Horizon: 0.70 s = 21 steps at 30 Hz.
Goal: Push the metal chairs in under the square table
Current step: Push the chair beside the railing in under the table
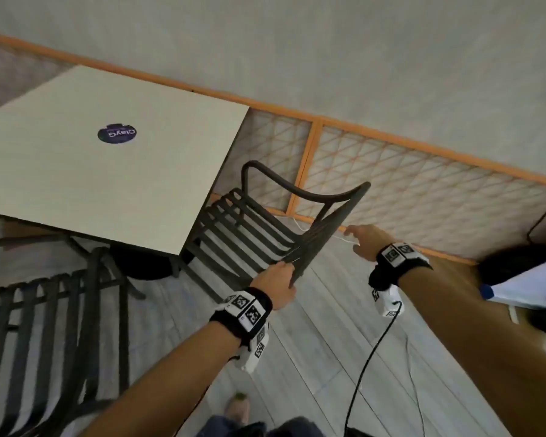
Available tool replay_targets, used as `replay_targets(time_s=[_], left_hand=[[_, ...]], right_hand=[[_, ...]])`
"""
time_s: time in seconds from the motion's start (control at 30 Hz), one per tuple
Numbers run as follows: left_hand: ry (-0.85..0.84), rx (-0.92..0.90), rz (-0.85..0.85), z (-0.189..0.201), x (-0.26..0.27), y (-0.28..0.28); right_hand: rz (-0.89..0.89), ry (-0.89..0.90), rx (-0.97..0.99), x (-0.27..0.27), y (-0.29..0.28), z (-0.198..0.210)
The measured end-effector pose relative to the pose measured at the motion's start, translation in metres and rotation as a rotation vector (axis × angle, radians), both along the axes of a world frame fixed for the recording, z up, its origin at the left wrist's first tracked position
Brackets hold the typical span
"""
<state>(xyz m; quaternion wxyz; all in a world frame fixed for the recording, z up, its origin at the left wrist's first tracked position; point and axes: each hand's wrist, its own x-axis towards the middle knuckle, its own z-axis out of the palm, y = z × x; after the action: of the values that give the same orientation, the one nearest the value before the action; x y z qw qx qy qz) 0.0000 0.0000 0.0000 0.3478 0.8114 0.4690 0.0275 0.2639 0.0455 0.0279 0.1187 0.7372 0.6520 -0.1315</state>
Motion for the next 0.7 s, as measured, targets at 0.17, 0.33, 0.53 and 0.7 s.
replay_targets(time_s=[0.17, 0.33, 0.53, 0.7], left_hand=[[0.132, -0.019, -0.01, -0.033, 0.026, 0.002], [0.16, -0.023, 0.109, -0.059, 0.056, 0.014], [0.01, -0.264, 0.377, -0.057, 0.088, 0.048], [0.003, -0.303, 0.481, -0.048, 0.102, 0.048]], right_hand=[[0.097, -0.053, 0.006, 0.037, 0.058, -0.01], [0.291, -0.149, -0.015, 0.083, 0.118, -0.037], [0.593, -0.203, -0.086, 0.125, 0.183, -0.062], [0.752, -0.063, -0.13, 0.149, 0.212, -0.072]])
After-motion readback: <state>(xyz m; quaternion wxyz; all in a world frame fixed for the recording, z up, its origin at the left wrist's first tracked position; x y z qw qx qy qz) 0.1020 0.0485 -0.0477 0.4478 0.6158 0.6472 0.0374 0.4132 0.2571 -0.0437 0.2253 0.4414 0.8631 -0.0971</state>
